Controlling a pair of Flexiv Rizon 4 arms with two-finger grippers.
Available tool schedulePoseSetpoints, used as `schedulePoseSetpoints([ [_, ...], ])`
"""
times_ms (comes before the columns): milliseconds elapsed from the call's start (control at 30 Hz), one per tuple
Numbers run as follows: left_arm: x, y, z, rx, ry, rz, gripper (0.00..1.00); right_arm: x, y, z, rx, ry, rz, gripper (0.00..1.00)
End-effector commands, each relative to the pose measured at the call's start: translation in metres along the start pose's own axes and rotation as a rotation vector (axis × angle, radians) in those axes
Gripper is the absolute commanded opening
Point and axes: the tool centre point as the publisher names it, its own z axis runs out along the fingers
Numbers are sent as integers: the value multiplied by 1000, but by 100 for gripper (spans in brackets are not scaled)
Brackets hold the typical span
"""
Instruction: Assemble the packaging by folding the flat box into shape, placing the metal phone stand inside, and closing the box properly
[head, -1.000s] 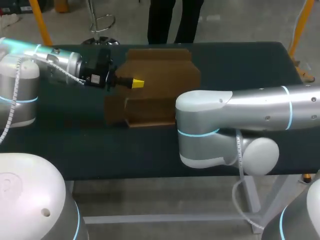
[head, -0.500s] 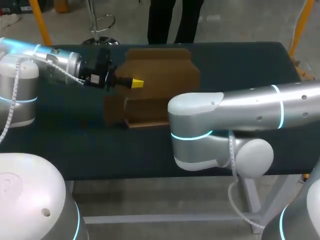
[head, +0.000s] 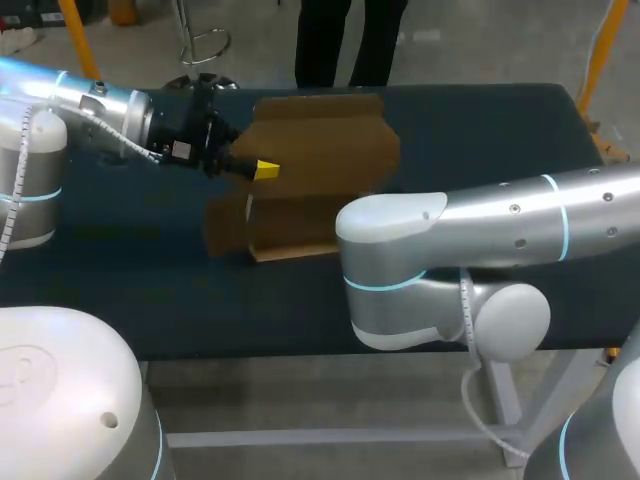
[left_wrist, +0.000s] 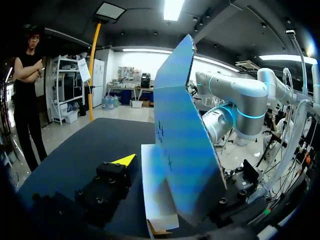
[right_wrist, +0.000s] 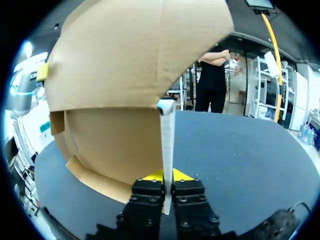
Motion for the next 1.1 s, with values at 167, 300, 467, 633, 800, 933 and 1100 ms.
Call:
schedulePoseSetpoints([
  [167,37,-8,-30,-88,-145,51,100,-28,7,-7,12,222,16,0],
  [300,48,-3,-42,-108,-185,55,100,-38,7,-7,29,285,21,0],
  [467,62,-4,-51,-175,-234,75,100,-46,10,-6,41,412,15,0],
  [633,72,-2,-61,-215,-282,69,100,-49,14,-4,66,480,3,0],
  [800,82,-2,-71,-247,-314,58,100,-52,19,-3,90,554,-5,0],
  [933,88,-2,-81,-275,-330,48,100,-50,24,-2,120,597,-16,0],
  [1100,93,-1,-89,-317,-349,48,100,-46,29,0,187,636,-32,0],
])
